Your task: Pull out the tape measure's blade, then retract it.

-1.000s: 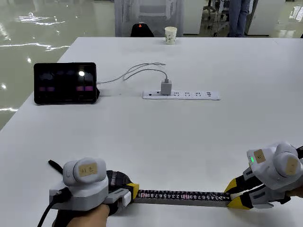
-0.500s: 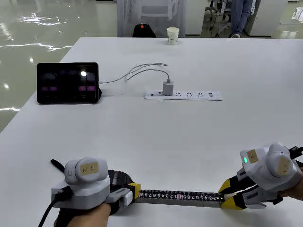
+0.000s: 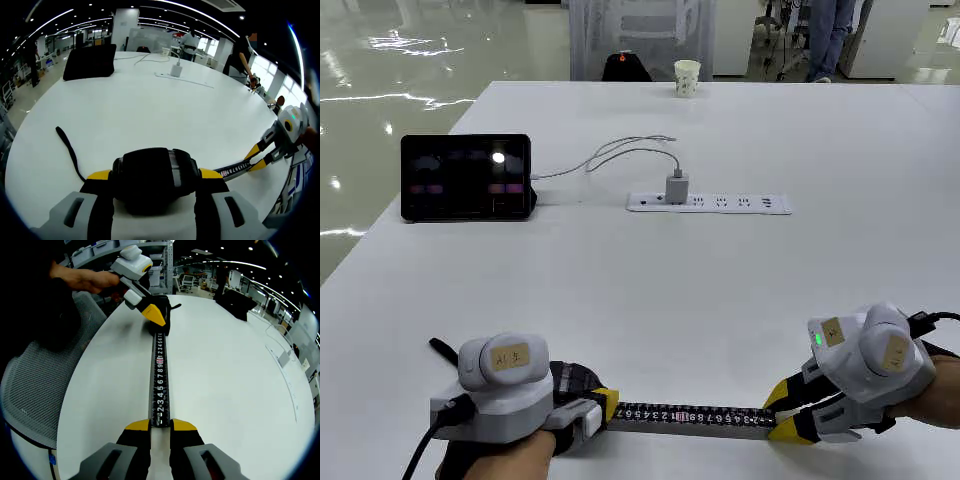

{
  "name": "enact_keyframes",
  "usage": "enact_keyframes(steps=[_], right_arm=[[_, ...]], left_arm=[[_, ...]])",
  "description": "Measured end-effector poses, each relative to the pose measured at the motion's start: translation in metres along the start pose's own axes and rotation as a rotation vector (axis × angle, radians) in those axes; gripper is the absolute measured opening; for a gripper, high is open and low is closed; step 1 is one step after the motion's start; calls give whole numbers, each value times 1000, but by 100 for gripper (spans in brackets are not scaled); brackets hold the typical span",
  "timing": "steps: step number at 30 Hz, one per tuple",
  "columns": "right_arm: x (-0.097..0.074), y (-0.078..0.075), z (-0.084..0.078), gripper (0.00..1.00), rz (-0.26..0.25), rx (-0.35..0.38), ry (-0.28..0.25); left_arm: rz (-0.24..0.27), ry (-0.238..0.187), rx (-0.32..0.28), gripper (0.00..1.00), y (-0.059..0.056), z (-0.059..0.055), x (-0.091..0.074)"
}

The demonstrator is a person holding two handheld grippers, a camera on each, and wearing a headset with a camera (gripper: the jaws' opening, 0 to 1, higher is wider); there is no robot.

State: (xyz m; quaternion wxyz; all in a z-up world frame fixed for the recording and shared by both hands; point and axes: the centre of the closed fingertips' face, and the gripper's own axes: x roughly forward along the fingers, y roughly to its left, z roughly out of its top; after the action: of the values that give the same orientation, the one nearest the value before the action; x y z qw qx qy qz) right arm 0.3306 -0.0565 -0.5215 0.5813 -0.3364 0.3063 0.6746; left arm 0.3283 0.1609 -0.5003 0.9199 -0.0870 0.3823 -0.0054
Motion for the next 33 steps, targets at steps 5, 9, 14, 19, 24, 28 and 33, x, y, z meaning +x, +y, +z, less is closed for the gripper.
enact_keyframes(steps=[5,9,14,19,24,28,33], right_arm=[[2,0,3,10,0,-2,-3],[4,0,5,10,-1,-1,-5],[6,0,8,10,-1,-2,-9],[8,0,11,10,-1,0,-12],[10,-1,13,10,-2,0,-14],[12,-1,16,10,-2,1,-18],[14,-1,20,10,-2,1,-22]], left_arm=[[0,0,-2,60,0,0,0],[0,0,-3,60,0,0,0],[-2,2,-4,60,0,0,0],[-3,2,-6,60,0,0,0],[-3,2,-7,60,0,0,0],[-4,3,-7,60,0,0,0],[-5,3,-9,60,0,-1,0]])
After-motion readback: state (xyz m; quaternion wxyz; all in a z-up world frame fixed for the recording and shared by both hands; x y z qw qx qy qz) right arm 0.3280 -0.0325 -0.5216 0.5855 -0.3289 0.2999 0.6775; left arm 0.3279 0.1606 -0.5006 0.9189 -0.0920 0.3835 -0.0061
